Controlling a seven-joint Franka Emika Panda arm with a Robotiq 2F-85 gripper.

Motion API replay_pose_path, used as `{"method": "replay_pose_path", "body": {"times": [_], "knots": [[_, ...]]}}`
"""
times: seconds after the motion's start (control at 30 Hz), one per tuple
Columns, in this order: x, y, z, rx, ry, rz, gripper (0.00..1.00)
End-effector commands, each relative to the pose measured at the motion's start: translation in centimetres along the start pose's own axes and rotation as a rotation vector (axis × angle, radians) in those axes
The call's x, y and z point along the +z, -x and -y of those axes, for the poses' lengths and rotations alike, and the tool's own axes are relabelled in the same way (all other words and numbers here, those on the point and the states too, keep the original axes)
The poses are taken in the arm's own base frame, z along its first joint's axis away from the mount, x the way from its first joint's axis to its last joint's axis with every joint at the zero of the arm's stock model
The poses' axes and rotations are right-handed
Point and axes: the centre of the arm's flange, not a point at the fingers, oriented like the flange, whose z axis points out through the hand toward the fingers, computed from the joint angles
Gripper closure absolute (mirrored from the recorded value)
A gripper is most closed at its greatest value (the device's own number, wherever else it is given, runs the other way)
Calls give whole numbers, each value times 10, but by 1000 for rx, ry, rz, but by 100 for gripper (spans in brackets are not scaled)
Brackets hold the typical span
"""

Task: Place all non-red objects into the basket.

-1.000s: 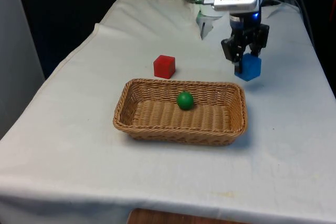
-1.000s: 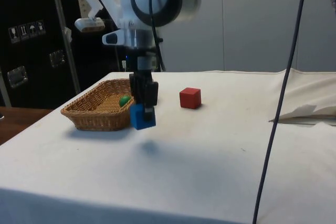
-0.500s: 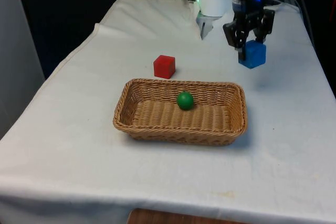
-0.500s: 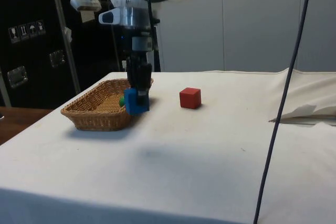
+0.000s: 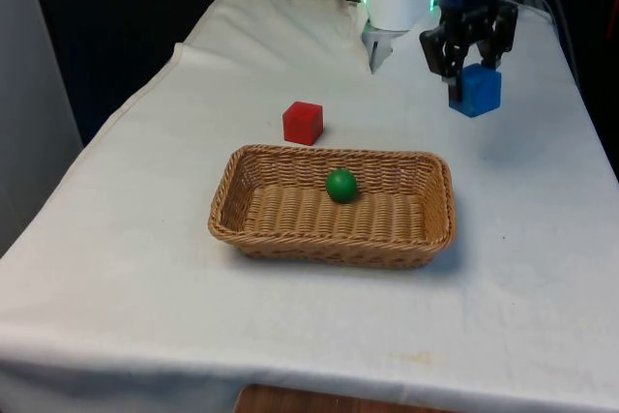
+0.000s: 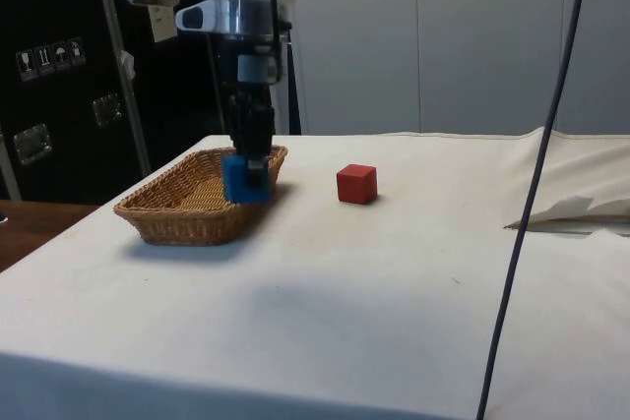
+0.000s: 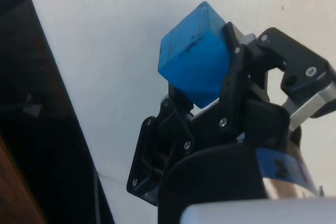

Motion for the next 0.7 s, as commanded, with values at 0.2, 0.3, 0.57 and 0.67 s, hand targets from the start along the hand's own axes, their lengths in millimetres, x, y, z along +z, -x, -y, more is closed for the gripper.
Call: {"method": "replay_pose_path", "body": {"times": [0.2, 0.3, 0.57, 0.67], "knots": [[-7, -9, -2, 25, 27, 8, 100], [-11, -13, -3, 46, 29, 3, 100], [-12, -16, -2, 95, 29, -9, 100], [-12, -17, -4, 112, 29, -11, 100]]}}
